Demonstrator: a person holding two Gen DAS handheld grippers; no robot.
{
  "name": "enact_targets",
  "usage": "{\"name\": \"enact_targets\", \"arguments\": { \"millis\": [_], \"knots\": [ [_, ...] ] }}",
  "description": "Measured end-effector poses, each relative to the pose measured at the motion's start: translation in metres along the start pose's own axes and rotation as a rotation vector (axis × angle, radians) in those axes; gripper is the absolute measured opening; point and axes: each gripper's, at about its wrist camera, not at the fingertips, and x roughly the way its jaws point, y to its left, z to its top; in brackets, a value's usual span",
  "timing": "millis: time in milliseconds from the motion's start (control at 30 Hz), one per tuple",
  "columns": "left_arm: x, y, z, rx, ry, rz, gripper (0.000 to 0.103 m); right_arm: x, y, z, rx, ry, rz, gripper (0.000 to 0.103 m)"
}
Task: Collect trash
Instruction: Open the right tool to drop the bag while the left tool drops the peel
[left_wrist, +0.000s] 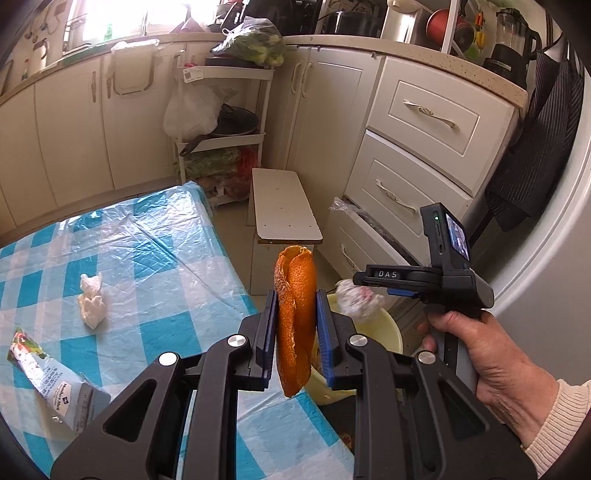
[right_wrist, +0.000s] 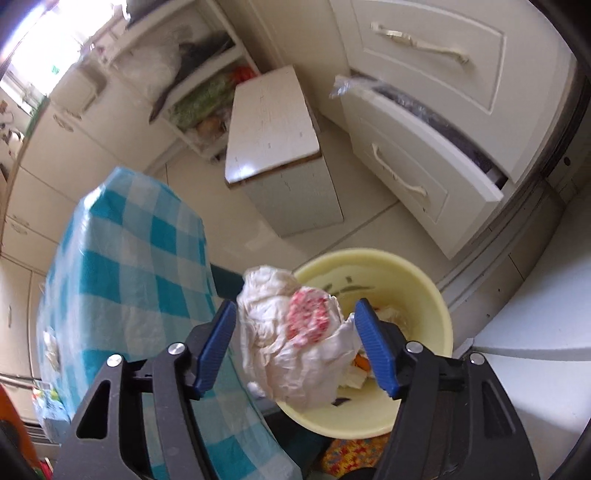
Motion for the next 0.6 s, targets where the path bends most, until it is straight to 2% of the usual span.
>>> {"name": "enact_targets", "arguments": {
  "millis": [100,167,333,500,600],
  "knots": [
    [0.008,-0.009,0.000,0.003,0.012,-0.018,0.020,0.015,-0.002,-0.001,-0.006,0.067,-0.039,0.072],
    [0.015,-0.015,0.001,-0.003,0.023,-0.034,0.020,0.008,-0.007,0.003,0.033,0.037,-0.025,0.072],
    [0.042,-0.028,0.002,-0.036,0.093,-0.086,0.020,-0.030,-0.006,0.011,0.067,-0.152,0.010,0.074],
    [0.087,-0.047,-0.001,-0.072,0.202,-0.121,0.020,-0.078,0.003,0.013,0.028,-0.416,-0.045,0.080],
    [0.115,-0.060,-0.005,-0.081,0.266,-0.128,0.020,-0.097,0.000,0.013,0.023,-0.515,-0.065,0.081]
  ]
}}
